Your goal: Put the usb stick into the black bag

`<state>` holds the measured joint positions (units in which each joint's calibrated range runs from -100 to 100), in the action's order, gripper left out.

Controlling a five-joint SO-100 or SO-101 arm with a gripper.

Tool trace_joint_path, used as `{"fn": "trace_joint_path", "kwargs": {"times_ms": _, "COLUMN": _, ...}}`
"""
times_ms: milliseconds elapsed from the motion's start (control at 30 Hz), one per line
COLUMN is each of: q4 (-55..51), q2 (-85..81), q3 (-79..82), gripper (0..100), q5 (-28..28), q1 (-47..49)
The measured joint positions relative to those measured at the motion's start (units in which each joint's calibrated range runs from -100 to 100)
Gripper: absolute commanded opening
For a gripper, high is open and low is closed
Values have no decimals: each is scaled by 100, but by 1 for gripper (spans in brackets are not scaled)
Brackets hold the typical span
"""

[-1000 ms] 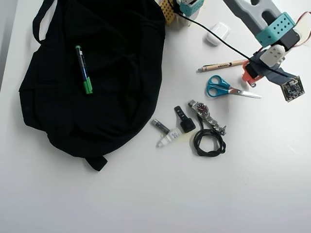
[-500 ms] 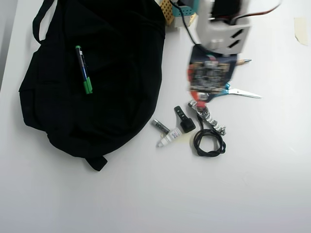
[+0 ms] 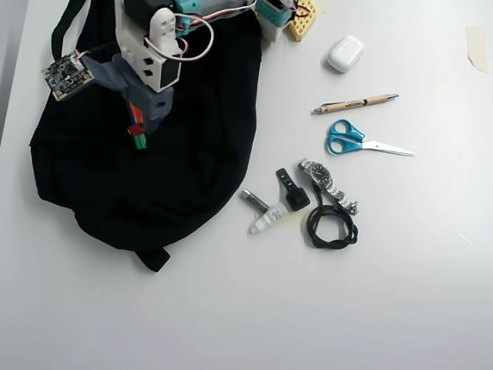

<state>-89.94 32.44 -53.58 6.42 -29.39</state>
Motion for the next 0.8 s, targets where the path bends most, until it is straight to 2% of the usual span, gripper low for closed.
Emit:
{"fn": "trace_joint_path", "kwargs": {"times_ms": 33, "q4": 85, "q2": 8, "q3": 0, "gripper": 36, "q5": 0, "q1": -206}}
{"fn": "trace_joint_path", "kwargs": {"times_ms": 67, "q4": 102, "q2": 0, "q3": 0, "gripper": 32, "q5": 0, "q1": -286}}
{"fn": "trace_joint_path", "kwargs": {"times_ms": 100, "q4": 26, "q2": -8, "q3": -43, "gripper": 15, "q5": -15, "q1": -235}}
{"fn": "trace_joint_path", "kwargs": {"times_ms": 133, "q4": -690, "q2": -359, "q3": -213, "gripper": 2, "q5": -137, "q1": -213}}
{"fn": "trace_joint_path", "kwargs": {"times_ms": 233, "q4": -861, "q2": -1593, "q3": 333, "gripper": 2, "q5": -361, "q1": 66}}
{"fn": "trace_joint_path", "kwargs": {"times_ms": 267, "q4": -861, "q2": -3053, "q3": 2381, "gripper": 2, "q5": -361, "q1": 484}}
{"fn": "trace_joint_path", "kwargs": {"times_ms": 300, "q4": -852, "q2": -3169, "q3": 2585, "gripper": 3, "q5": -322, "q1": 492}}
{"fn": "trace_joint_path", "kwargs": {"times_ms": 333, "q4": 162, "q2": -4370, "q3": 3899, "gripper": 3, "q5": -73, "q1": 1145}}
{"fn": "trace_joint_path", "kwargs": {"times_ms": 400, "q4": 1815, "q2": -9158, "q3": 8916, "gripper": 3, "q5": 147, "q1": 1850}}
{"fn": "trace_joint_path", "kwargs": {"times_ms": 433, "q4": 2318, "q2": -10434, "q3": 10785, "gripper": 3, "q5": 161, "q1": 1886}}
{"fn": "trace_joint_path", "kwargs": {"times_ms": 467, "q4": 2659, "q2": -12310, "q3": 13473, "gripper": 3, "q5": 156, "q1": 2018}}
{"fn": "trace_joint_path", "kwargs": {"times_ms": 533, "q4": 2769, "q2": -12827, "q3": 14940, "gripper": 3, "q5": 156, "q1": 2209}}
{"fn": "trace_joint_path", "kwargs": {"times_ms": 800, "q4": 2250, "q2": -12852, "q3": 15222, "gripper": 3, "q5": 156, "q1": 2217}}
